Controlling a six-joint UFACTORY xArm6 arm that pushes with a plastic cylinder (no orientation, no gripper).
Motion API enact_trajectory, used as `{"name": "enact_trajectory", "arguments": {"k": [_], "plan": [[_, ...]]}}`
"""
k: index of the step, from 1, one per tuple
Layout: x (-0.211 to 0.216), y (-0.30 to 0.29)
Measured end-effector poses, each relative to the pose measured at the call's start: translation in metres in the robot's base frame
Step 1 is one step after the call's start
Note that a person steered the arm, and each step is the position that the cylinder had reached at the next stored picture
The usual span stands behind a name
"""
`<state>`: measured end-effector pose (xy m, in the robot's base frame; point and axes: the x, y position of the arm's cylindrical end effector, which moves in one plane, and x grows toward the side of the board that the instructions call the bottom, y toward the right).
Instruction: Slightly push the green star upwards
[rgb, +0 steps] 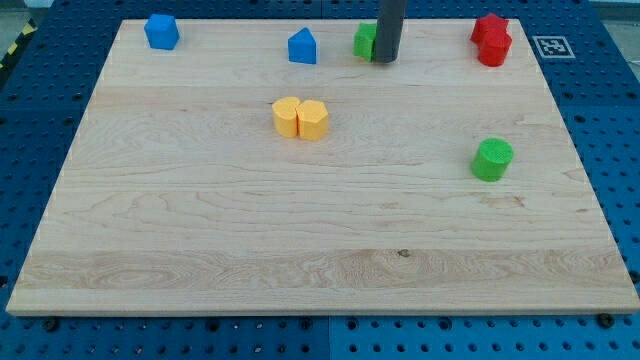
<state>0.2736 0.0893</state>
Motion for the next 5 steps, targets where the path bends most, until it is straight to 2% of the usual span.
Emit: {"name": "enact_trajectory", "arguments": {"k": [2,3,4,5], "plan": [[-0.008,0.05],[-0.029,0.051],[-0.029,0.051],[0.001,0.055]]}}
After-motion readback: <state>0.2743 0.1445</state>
